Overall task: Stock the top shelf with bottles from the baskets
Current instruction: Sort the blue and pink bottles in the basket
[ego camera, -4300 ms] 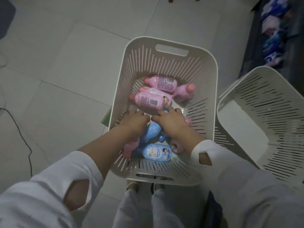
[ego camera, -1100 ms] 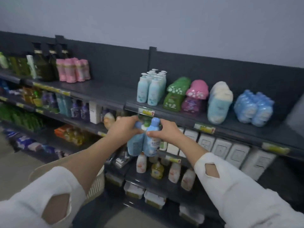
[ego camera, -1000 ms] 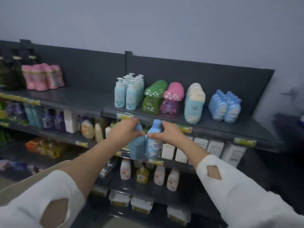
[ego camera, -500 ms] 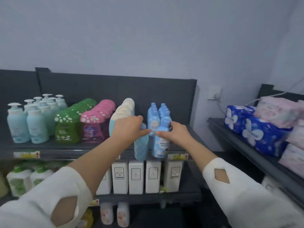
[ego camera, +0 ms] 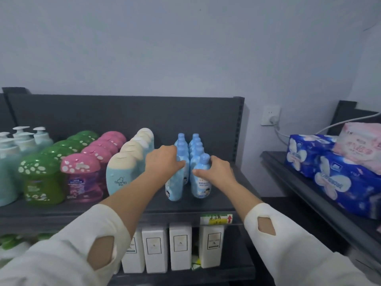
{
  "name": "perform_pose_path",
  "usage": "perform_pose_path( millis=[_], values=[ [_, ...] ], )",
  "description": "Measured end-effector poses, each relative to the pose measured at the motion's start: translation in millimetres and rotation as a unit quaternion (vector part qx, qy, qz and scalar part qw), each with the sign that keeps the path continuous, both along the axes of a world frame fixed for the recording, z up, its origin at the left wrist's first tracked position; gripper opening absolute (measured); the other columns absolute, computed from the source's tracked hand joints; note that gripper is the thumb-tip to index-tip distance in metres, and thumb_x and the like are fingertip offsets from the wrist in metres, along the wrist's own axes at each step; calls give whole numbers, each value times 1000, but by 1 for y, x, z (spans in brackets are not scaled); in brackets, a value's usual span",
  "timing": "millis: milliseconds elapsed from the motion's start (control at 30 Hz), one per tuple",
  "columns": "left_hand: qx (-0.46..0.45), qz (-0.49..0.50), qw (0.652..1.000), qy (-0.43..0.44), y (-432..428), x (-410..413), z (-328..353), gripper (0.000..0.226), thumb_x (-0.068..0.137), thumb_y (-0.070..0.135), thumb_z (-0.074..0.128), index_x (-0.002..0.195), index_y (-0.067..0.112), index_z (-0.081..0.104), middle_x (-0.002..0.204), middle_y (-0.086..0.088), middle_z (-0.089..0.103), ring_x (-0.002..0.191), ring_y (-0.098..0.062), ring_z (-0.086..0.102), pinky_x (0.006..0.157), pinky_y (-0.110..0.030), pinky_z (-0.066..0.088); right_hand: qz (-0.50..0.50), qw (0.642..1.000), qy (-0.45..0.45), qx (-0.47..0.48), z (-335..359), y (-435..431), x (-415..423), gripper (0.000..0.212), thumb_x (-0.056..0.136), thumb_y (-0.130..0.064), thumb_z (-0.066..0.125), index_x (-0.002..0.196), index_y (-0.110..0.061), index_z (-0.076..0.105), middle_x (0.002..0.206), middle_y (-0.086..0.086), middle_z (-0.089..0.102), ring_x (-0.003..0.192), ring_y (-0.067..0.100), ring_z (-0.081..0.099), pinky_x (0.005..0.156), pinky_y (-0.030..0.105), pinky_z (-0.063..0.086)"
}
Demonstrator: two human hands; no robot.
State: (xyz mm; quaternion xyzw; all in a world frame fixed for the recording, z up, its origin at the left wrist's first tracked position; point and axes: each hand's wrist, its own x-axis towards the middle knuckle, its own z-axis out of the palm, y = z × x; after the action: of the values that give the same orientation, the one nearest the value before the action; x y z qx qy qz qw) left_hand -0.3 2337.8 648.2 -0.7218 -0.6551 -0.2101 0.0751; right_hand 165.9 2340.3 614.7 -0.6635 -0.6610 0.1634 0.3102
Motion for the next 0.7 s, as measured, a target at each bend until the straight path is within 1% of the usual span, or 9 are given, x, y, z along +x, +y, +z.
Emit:
perform_pose_path(
  millis=[67, 167, 267, 300, 367, 467, 567, 633, 700],
  values=[
    [1, 8, 1000, 11, 12, 2, -7, 27, 84, 37, 50, 69, 20, 37, 66, 4, 47, 66, -19, 53, 53, -27, 35, 2, 1000, -25, -8, -4, 6, -5, 53, 74, -52, 68, 112, -19, 53, 109, 0, 62, 96, 21, 61, 73, 32, 49],
    [4, 15, 1000, 18, 25, 1, -14, 17, 84, 35, 45, 78, 19, 44, 69, 3, 51, 70, -22, 57, 54, -26, 35, -4, 998, -54, -8, -8, 13, -8, 61, 77, -56, 65, 121, -17, 50, 115, 3, 61, 104, 25, 59, 71, 30, 43],
    [-3, -14, 999, 53, 33, -4, -19, 27, 91, 42, 40, 100, 19, 50, 91, -2, 58, 83, -25, 59, 62, -31, 38, 0, 997, -70, -13, -9, 17, -8, 67, 77, -60, 63, 126, -16, 47, 120, 5, 60, 109, 26, 58, 72, 31, 43],
    [-22, -37, 998, 46, 36, -6, -21, 31, 93, 45, 39, 107, 19, 48, 99, -3, 56, 87, -25, 59, 66, -33, 40, 6, 997, -76, -13, -10, 18, -7, 69, 77, -61, 63, 127, -16, 46, 122, 5, 60, 110, 26, 57, 74, 32, 44],
    [-75, -95, 993, 0, 39, -11, -23, 34, 93, 48, 41, 113, 20, 45, 105, -2, 50, 91, -24, 56, 73, -37, 46, 22, 997, -72, -12, -10, 17, -5, 70, 77, -61, 64, 127, -16, 47, 122, 4, 59, 111, 25, 57, 78, 34, 47],
    [-118, -163, 976, -81, 39, -18, -21, 33, 89, 41, 51, 114, 21, 45, 96, 1, 49, 88, -21, 53, 80, -40, 49, 50, 997, -48, -21, -12, 17, 2, 60, 74, -50, 71, 121, -17, 51, 116, 3, 59, 107, 22, 58, 86, 38, 50],
    [-130, -180, 969, -110, 36, -25, -18, 32, 85, 27, 57, 114, 19, 46, 77, 2, 50, 75, -20, 53, 70, -35, 48, 45, 997, -60, -17, -16, 17, 4, 57, 72, -45, 74, 118, -19, 52, 112, 3, 59, 103, 22, 58, 84, 37, 50],
    [-103, -163, 976, -96, 34, -26, -18, 31, 85, 29, 59, 111, 18, 48, 76, 2, 52, 78, -21, 56, 72, -38, 49, 23, 997, -77, -2, -18, 17, -1, 57, 72, -46, 73, 117, -18, 52, 112, 3, 59, 102, 23, 58, 79, 34, 48],
    [-70, -127, 985, -96, 34, -23, -20, 34, 84, 37, 61, 110, 18, 47, 84, 2, 54, 84, -22, 58, 71, -38, 50, 2, 997, -82, 11, -21, 19, -8, 59, 73, -47, 72, 119, -16, 50, 114, 4, 58, 103, 24, 57, 78, 33, 47]
  ],
)
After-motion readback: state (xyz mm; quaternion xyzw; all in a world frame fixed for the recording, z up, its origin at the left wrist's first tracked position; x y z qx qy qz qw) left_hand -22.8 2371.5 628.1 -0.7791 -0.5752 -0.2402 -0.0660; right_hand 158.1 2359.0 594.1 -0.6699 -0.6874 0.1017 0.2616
